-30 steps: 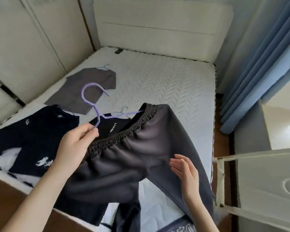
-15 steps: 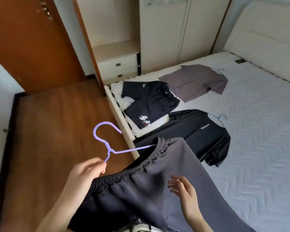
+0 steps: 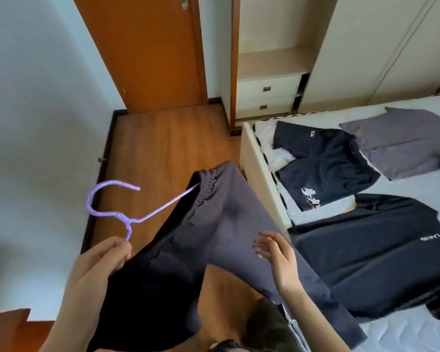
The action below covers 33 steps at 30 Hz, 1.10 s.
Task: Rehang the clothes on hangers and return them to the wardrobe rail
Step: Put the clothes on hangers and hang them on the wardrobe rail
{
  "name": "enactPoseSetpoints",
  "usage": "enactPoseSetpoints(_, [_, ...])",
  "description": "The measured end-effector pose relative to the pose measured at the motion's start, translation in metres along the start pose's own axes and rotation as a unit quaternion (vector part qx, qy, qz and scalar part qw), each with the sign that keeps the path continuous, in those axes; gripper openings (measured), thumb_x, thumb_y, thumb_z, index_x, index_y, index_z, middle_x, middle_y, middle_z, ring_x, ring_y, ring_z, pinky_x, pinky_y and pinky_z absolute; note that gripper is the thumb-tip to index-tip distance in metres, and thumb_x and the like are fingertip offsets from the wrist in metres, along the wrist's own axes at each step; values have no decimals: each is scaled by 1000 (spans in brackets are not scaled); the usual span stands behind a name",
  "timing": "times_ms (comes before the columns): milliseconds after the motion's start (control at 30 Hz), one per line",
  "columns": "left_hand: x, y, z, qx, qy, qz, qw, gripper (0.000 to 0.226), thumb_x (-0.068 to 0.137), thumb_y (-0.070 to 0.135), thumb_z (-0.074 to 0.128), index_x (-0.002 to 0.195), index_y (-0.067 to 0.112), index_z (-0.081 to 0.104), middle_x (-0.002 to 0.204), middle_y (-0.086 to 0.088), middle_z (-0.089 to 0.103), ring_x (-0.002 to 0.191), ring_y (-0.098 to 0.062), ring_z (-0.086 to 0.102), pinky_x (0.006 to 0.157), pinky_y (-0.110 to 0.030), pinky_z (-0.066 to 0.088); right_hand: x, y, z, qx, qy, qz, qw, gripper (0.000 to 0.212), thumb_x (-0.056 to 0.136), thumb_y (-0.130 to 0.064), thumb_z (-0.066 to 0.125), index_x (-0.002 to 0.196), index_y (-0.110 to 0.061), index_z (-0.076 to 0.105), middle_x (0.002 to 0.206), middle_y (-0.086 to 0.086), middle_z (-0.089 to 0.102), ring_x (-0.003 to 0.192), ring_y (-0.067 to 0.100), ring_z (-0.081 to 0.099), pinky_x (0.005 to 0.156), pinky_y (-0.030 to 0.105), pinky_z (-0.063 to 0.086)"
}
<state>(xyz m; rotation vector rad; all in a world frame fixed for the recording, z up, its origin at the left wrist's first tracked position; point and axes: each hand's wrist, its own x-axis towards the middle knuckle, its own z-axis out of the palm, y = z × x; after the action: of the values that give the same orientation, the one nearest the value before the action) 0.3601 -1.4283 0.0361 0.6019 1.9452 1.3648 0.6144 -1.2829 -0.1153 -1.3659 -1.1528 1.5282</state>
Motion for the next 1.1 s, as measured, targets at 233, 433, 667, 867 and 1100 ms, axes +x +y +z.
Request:
enactPoseSetpoints(233, [132,3,34,37,31,-10,999,23,91,9,57,70,4,60,65,-15,52,64,-25,46,64,-31,37,97,17,5,-12,9,74,997,21,96,-1,47,99,-2,67,88,23,71,82,28,68,72,29,55])
enactPoseSetpoints(433, [249,11,88,120,44,-30,991,28,90,20,59,63,12,59,57,-10,50,61,-23,49,66,-34,36,229,-6,2,-50,8,116,992,26,100,-5,41,97,-7,67,90,21,71,88,35,67,75,34,53])
enactPoseSetpoints(667, [357,61,124,149,101,-34,983,30,88,17,57,63,3,50,67,-29,47,59,-22,45,63,-34,35,401,-89,69,-54,-47,112,991,28,100,-5,38,104,0,65,89,16,69,84,26,66,74,28,55])
enactPoseSetpoints(867, [473,110,161,136,68,-9,988,34,87,24,58,65,-1,49,66,-31,43,55,-22,43,61,-35,34,528,-131,125,-35,-43,79,995,28,99,-7,39,100,-5,67,91,18,70,87,28,67,84,39,54])
enactPoseSetpoints(1100, [637,161,239,148,-79,28,986,33,89,22,58,59,11,48,52,-2,39,54,-15,39,60,-34,30,627,-143,145,24,92,84,992,24,98,-6,41,96,-6,66,89,18,69,86,34,65,85,47,51])
